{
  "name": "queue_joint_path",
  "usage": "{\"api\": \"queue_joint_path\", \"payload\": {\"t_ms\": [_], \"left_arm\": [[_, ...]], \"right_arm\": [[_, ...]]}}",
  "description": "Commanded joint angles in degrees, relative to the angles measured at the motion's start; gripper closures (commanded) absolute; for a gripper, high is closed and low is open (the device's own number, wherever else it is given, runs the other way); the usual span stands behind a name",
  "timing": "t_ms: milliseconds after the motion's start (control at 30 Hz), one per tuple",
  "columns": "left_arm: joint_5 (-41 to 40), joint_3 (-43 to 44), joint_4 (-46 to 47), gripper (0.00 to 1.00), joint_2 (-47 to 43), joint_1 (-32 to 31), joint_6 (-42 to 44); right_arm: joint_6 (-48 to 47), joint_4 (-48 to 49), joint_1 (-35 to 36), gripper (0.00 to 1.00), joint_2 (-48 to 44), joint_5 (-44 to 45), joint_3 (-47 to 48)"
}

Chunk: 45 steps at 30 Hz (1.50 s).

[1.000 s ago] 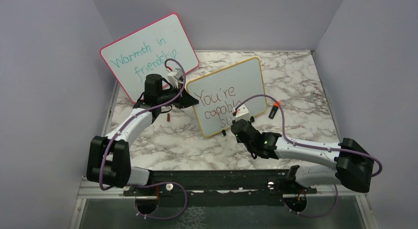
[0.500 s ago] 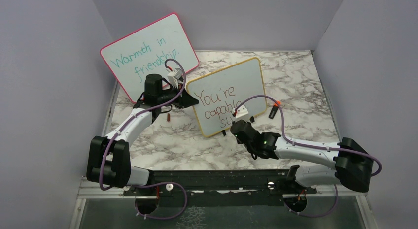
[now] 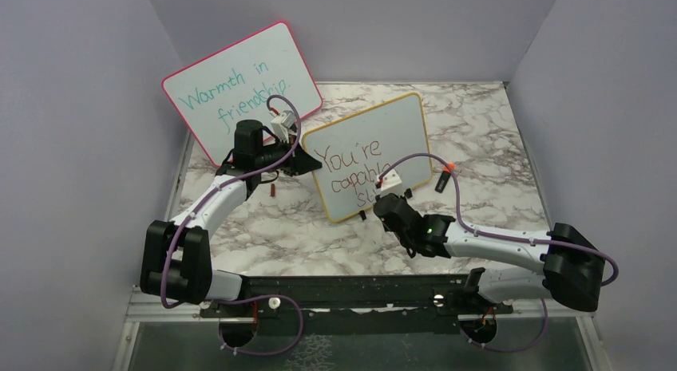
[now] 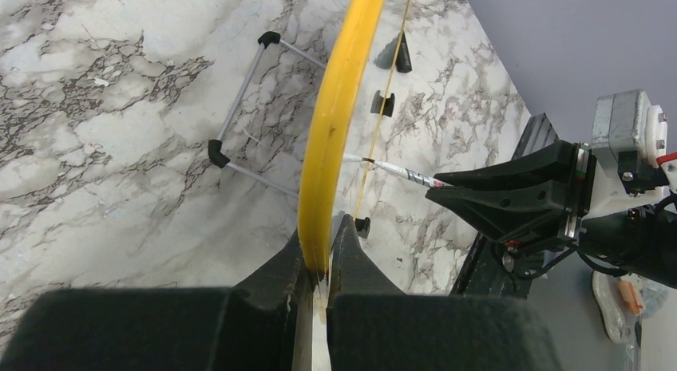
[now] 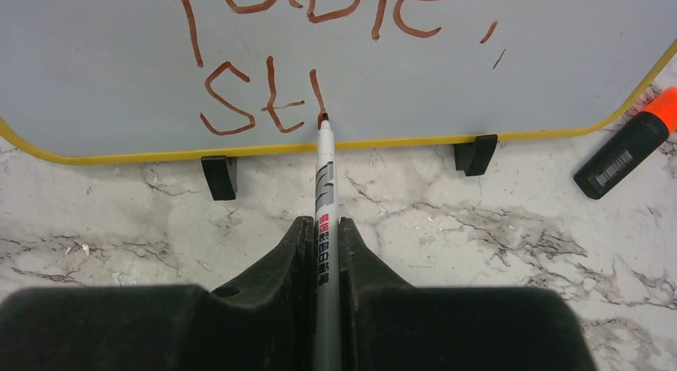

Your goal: Write a sentence on the whiteboard

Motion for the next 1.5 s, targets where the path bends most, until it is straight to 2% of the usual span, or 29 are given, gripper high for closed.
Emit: {"api": "queue_joint_path", "payload": {"t_ms": [0,733,1467], "left_arm": [[-11.35,-1.12,-7.02,1.00,1.81,-0.30,5.72],[-11.82,-0.96,-7.45,1.00,1.90,-0.32,5.89],[-12.97,-0.56,-8.53,1.00,2.08,-0.25,6.21]], "right_arm": [[-1.53,4.22,-0.62,0.99,-0.76,2.47,0.37],[-3.93,6.96,-2.52,0.99,-0.62,2.11,1.70],[-1.29,1.82,-3.75,0.99,-2.87,1.69,0.89]]}}
